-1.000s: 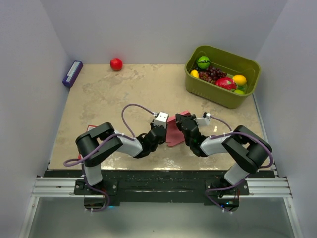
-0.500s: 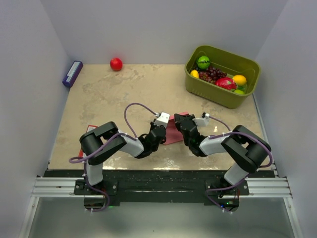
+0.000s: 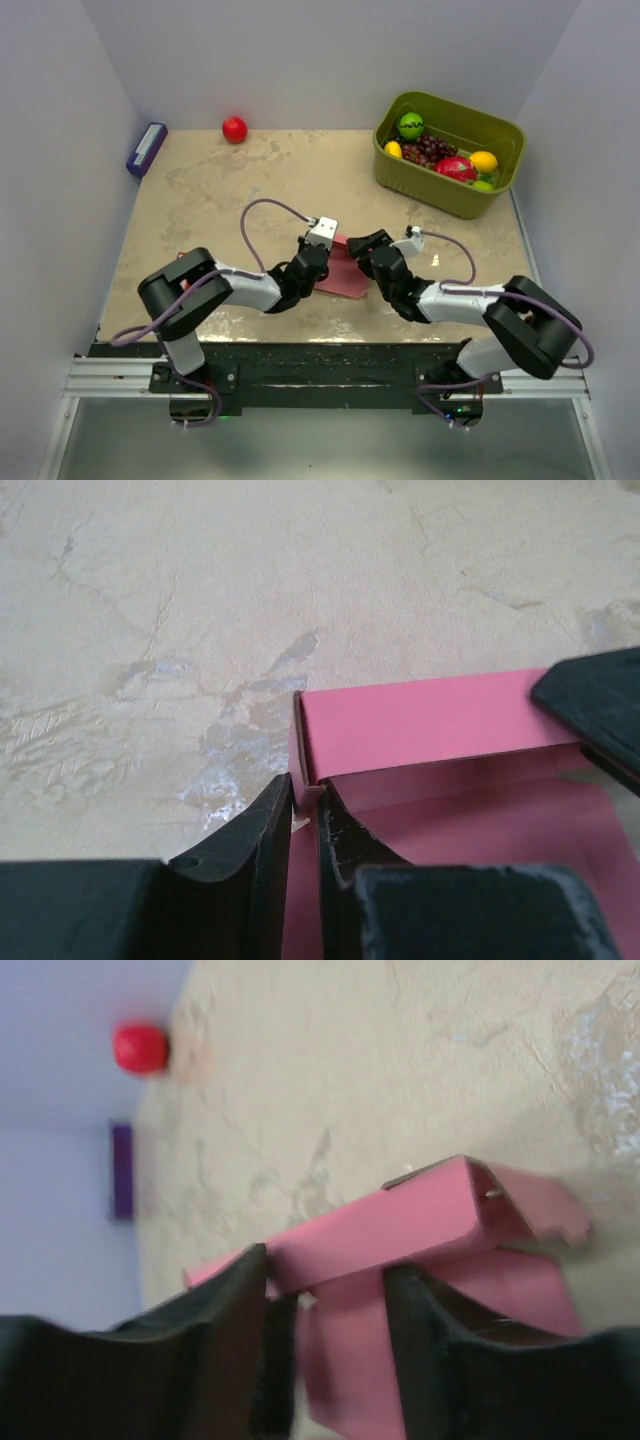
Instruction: Fold the paper box
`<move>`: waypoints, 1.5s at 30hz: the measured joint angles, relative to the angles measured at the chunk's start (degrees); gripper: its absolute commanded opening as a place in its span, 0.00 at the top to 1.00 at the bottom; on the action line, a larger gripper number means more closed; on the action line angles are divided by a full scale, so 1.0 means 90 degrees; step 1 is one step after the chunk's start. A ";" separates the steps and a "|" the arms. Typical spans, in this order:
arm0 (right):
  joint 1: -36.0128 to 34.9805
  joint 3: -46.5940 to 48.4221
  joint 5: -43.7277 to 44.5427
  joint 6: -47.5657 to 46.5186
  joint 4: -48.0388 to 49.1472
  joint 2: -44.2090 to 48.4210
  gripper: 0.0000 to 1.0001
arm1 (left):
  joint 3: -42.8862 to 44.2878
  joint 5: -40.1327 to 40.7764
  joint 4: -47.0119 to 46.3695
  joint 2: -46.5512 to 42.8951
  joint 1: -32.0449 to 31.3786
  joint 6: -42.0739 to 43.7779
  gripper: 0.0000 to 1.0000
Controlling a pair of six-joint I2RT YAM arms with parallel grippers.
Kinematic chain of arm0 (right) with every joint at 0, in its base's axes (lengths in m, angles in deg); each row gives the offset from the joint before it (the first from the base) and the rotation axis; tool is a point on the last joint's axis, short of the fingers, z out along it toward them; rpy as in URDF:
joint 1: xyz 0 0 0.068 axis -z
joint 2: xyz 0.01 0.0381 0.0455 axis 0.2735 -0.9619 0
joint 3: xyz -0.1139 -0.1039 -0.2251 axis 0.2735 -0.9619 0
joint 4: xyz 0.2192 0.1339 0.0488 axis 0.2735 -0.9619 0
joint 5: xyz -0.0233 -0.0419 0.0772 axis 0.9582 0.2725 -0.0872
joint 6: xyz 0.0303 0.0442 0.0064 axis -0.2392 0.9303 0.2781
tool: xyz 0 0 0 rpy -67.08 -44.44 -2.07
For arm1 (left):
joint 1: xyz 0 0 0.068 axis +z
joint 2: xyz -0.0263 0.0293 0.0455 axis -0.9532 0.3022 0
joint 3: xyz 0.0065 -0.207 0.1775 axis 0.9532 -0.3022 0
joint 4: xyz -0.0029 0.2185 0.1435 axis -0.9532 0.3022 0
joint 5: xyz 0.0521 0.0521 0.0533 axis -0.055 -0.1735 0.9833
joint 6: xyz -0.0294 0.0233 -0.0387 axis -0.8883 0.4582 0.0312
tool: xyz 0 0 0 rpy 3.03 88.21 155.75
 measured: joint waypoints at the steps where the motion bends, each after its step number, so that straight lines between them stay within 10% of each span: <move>1: -0.0027 -0.0058 -0.0136 -0.0129 -0.0204 0.0204 0.30 | -0.0012 -0.0158 0.0126 -0.0165 0.0080 -0.0024 1.00; 19: -0.0136 0.1027 -0.1668 -0.3172 -0.5119 0.4520 0.20 | -0.0204 -0.3194 0.2917 -0.2135 0.1263 -0.0478 1.00; 45: -0.1236 0.1299 -0.0294 -0.4014 -0.6105 0.2909 0.47 | -0.0197 -0.3718 0.3983 -0.2888 0.1280 -0.1202 1.00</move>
